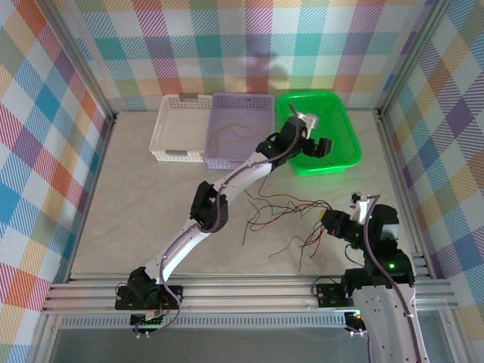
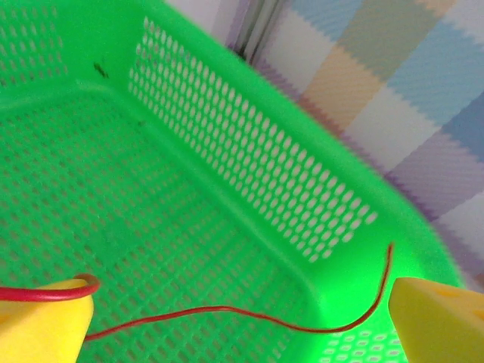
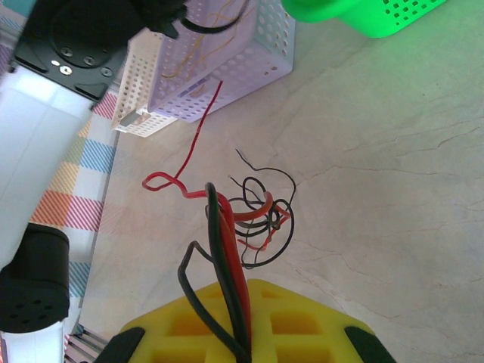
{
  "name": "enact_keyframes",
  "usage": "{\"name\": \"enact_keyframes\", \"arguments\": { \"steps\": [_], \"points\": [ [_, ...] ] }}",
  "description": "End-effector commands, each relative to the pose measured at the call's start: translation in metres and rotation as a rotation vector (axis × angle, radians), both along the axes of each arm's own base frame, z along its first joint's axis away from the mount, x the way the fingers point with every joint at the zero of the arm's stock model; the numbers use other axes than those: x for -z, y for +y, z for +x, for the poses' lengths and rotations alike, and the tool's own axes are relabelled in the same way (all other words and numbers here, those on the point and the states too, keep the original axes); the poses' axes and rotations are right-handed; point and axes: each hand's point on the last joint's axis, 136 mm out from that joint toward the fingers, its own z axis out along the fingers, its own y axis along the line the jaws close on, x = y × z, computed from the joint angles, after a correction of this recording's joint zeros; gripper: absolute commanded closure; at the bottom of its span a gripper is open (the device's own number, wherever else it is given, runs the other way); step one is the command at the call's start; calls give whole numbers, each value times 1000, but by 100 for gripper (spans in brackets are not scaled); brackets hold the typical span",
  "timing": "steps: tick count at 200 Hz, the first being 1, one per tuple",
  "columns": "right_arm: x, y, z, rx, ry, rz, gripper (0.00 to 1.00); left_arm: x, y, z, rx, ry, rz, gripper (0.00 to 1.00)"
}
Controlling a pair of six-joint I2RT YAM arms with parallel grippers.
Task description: Untangle the cables
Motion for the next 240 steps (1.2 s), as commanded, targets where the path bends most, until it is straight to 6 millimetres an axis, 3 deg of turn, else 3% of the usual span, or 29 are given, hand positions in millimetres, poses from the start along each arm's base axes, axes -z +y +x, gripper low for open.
{"name": "enact_keyframes", "arguments": {
  "steps": [1, 27, 40, 85, 118, 165, 172, 173, 174, 179, 195, 202, 216, 240],
  "points": [
    [-13, -1, 2, 7, -23, 5, 100, -130, 18, -2, 16, -71, -253, 0],
    [-11, -2, 2, 17, -6, 1, 100, -177, 28, -8, 33, -107, -343, 0],
    [-13, -2, 2, 19, -8, 6, 100, -187, 32, -10, 30, -108, -345, 0],
    [-22, -1, 1, 18, -22, 21, 100, -183, 40, -15, 30, -22, -320, 0],
    [-22, 0, 1, 20, -14, 35, 100, -191, 56, -27, 58, 107, -329, 0],
    [-26, 2, 11, 16, -6, 51, 100, -204, 70, -81, 172, 207, -239, 0],
    [-26, 3, 14, 11, -8, 57, 100, -201, 74, -88, 170, 209, -219, 0],
    [-26, 3, 14, 11, -8, 58, 100, -192, 74, -90, 168, 227, -204, 0],
    [-26, 3, 14, 10, -6, 59, 100, -201, 76, -92, 170, 207, -214, 0],
    [-26, 4, 16, 9, -7, 63, 100, -206, 81, -99, 171, 194, -216, 0],
    [-27, 5, 23, 4, -15, 72, 100, -188, 98, -121, 161, 201, -203, 0],
    [-28, 6, 26, 1, -19, 77, 100, -194, 107, -130, 164, 180, -220, 0],
    [-32, 9, 30, -12, -32, 88, 100, -186, 122, -150, 164, 196, -213, 0],
    [-38, 12, 35, -26, -46, 103, 100, -162, 136, -183, 194, 249, -215, 1]
  ]
}}
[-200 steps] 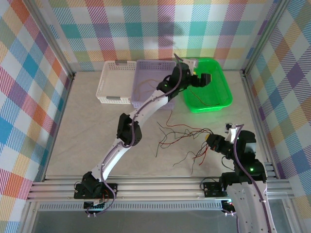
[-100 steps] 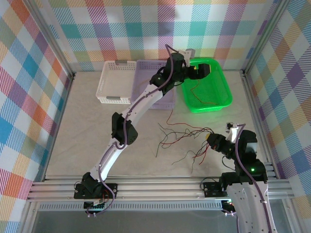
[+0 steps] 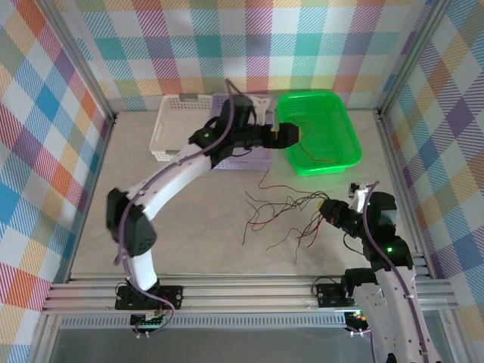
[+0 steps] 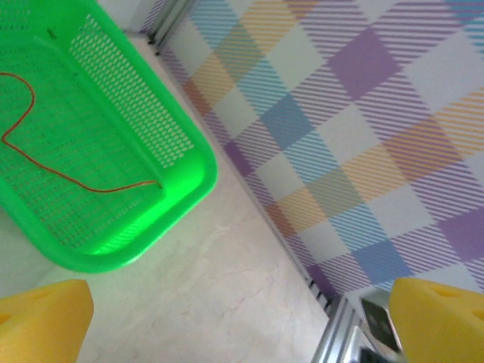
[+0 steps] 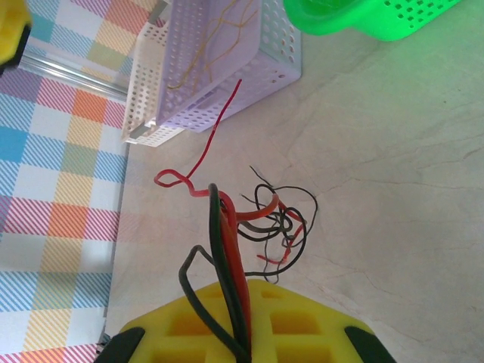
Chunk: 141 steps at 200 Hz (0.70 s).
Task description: Untangle the cables
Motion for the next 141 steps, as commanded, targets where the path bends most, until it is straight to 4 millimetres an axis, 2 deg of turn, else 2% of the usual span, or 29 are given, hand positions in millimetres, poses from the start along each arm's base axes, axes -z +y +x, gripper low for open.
{"name": "enact_keyframes", "arguments": {
  "steps": [1, 12, 33, 65, 95, 119, 141],
  "points": [
    [-28, 6, 9, -31, -95, 40, 100, 7, 3, -28, 56, -13, -45, 1],
    [-30, 8, 10, -42, -97, 50, 100, 21, 6, -40, 69, 6, -26, 1],
    [-34, 16, 11, -88, -102, 86, 100, 33, 10, -60, 111, 0, 1, 1],
    [-48, 29, 4, -178, -141, 134, 100, 53, 18, -69, 145, -15, 105, 0],
    [-54, 32, -1, -207, -148, 143, 100, 59, 7, -89, 229, -13, 131, 1],
    [-53, 31, -3, -204, -136, 137, 100, 70, 1, -116, 308, -10, 171, 6],
    [-53, 31, -4, -204, -133, 130, 100, 75, 2, -130, 333, -16, 174, 15]
  ]
}}
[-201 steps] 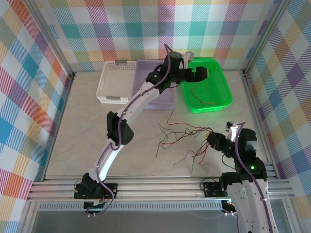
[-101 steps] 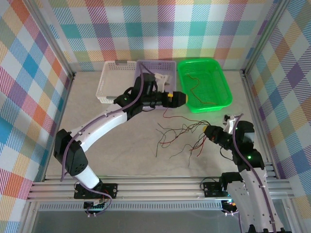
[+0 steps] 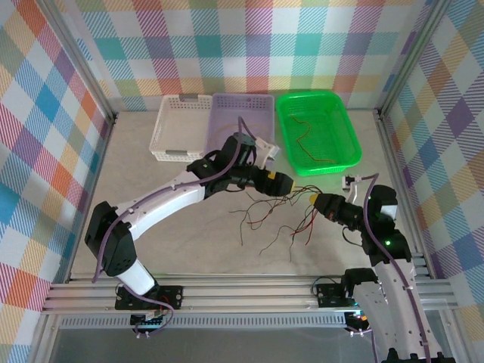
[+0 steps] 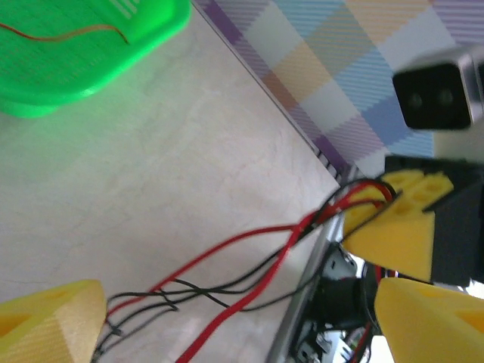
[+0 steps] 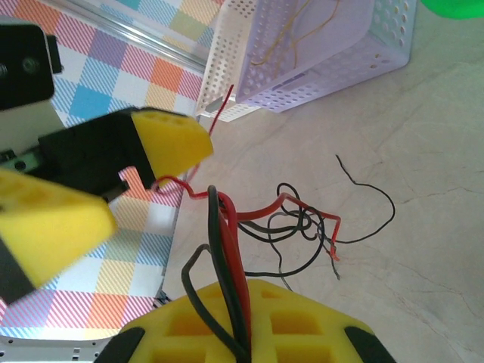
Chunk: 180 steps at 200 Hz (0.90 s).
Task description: Untangle the cables
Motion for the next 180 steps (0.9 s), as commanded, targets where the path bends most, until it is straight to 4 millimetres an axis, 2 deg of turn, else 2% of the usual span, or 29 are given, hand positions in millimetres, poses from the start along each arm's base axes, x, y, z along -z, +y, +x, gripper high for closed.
{"name": "enact_keyframes", "arguments": {
  "steps": [1, 28, 62, 88, 117, 137, 172, 180],
  "points": [
    [-21, 3, -4, -28, -60, 7, 100, -8, 3, -29, 86, -33, -6, 15],
    [-24, 2, -3, -23, -66, 6, 100, -5, 6, -38, 100, -38, -1, 28],
    [-25, 2, -1, -23, -64, 8, 100, -4, 6, -39, 105, -41, 13, 36],
    [-24, 2, -1, -22, -63, 10, 100, -2, 5, -39, 110, -41, 15, 48],
    [-19, 2, 1, -22, -51, 8, 100, -1, 5, -35, 95, -49, 20, 73],
    [-13, 3, 3, -26, -39, 3, 100, -1, 7, -30, 58, -60, 29, 100],
    [1, 1, 9, -23, -9, -23, 100, -4, 16, -18, -43, -77, 32, 100],
    [6, 1, 11, -18, 0, -28, 100, -13, 15, -13, -72, -96, 3, 100]
  ]
}}
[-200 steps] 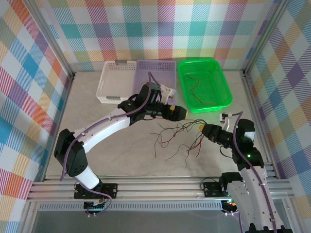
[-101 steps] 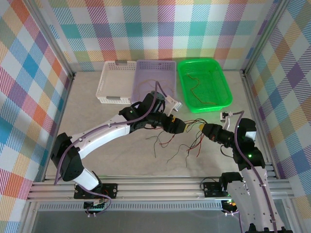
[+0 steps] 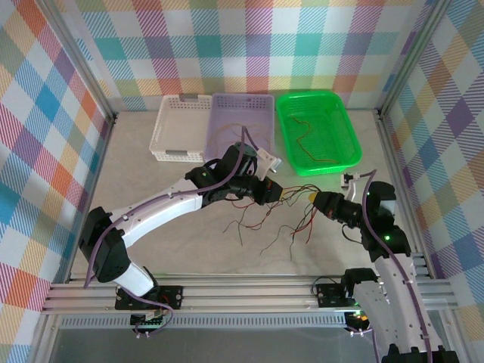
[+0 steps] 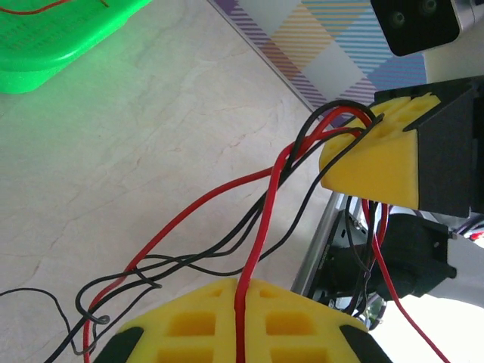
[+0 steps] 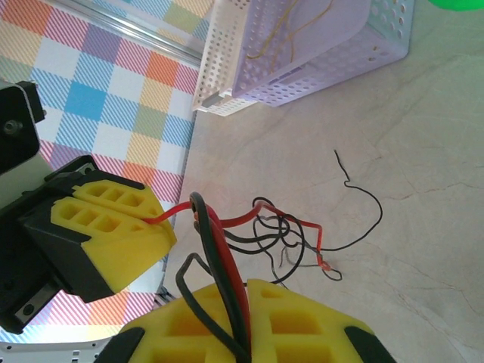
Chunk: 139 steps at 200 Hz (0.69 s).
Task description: Untangle the cables
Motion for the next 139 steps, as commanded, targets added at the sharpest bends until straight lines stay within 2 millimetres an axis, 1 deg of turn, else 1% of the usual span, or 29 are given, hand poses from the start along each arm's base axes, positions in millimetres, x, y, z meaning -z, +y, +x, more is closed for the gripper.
{"name": "enact_keyframes", "arguments": {
  "steps": [1, 8, 16, 31, 55, 80, 95, 107, 126, 139],
  "points": [
    [1, -1, 5, -7, -35, -22, 100, -23, 7, 8, -91, -52, -52, 100],
    [4, -1, 6, -3, -30, -29, 100, -24, 9, 11, -119, -48, -56, 100],
    [7, -2, 8, 0, -26, -37, 95, -24, 11, 15, -153, -44, -62, 100],
    [11, -6, 12, 17, -19, -64, 77, -22, 15, 24, -231, -26, -69, 100],
    [14, -10, 17, 40, -15, -95, 56, -19, 22, 39, -353, -1, -84, 100],
    [11, -12, 19, 53, -36, -107, 50, -14, 24, 51, -423, 18, -77, 100],
    [6, -12, 18, 50, -62, -104, 49, -18, 23, 57, -448, 21, -87, 100],
    [5, -13, 17, 54, -73, -113, 48, -30, 25, 62, -465, 7, -106, 100],
    [10, -16, 17, 71, -67, -134, 46, -49, 34, 73, -510, -27, -112, 100],
    [14, -19, 16, 88, -64, -146, 45, -70, 43, 80, -537, -63, -135, 100]
  ]
}}
